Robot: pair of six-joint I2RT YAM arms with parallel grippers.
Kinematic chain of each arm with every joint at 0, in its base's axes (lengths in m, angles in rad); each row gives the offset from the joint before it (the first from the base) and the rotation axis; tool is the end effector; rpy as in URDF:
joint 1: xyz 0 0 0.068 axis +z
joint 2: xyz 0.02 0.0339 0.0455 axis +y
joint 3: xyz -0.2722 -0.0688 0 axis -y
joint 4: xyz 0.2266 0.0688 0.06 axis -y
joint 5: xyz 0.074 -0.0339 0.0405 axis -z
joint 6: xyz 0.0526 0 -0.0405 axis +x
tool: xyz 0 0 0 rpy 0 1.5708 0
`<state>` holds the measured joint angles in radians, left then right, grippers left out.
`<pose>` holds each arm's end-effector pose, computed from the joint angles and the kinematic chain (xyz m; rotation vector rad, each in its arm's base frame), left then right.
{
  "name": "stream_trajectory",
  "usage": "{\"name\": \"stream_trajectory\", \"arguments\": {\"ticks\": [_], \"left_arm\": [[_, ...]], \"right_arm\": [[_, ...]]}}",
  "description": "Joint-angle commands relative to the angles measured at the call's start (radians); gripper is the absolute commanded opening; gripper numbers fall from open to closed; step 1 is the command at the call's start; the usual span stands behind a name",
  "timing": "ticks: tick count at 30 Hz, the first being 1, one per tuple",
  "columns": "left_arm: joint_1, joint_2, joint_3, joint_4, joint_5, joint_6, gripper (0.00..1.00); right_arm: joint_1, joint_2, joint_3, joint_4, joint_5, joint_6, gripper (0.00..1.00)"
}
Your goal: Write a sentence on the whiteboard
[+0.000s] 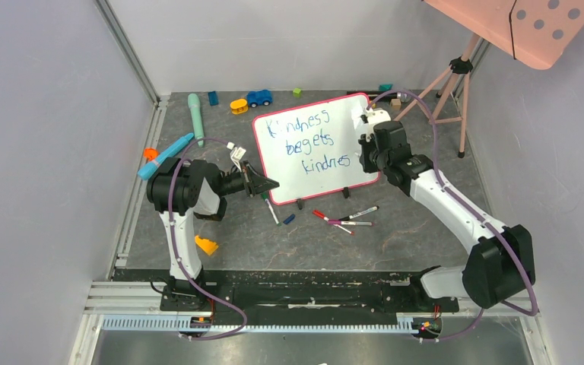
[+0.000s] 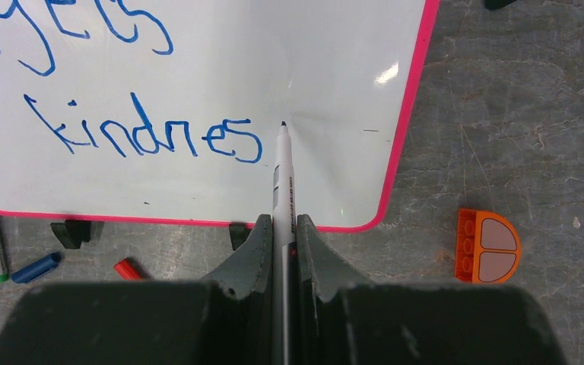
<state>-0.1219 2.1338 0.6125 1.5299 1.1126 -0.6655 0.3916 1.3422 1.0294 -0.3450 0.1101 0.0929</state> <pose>0.3255 -0.0874 0.1212 0.5044 1.7004 -1.4442 0.2724 0.1062 0.2888 -0.2718 2.2111 0.1432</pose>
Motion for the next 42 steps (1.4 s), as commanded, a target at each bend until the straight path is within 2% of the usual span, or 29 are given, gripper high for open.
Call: {"name": "stream_trajectory", "arguments": {"ticks": [1, 22, 32, 42], "left_arm": [[0.022, 0.057, 0.0, 0.027, -0.103, 0.147, 0.05], [0.022, 0.057, 0.001, 0.027, -0.102, 0.149, 0.05], [0.022, 0.057, 0.001, 0.027, -0.101, 0.149, 0.05], [0.021, 0.057, 0.001, 0.027, -0.1, 0.148, 0.05]], "right_arm": [[-0.006, 0.015, 0.049, 0.034, 0.007, -0.012, 0.0], [-0.006, 0.058, 0.063, 0.06, -0.022, -0.028, 0.0], [-0.006, 0.027, -0.003, 0.058, -0.053, -0.024, 0.0], [-0.007, 0.008, -0.037, 0.025, -0.015, -0.018, 0.0]]}}
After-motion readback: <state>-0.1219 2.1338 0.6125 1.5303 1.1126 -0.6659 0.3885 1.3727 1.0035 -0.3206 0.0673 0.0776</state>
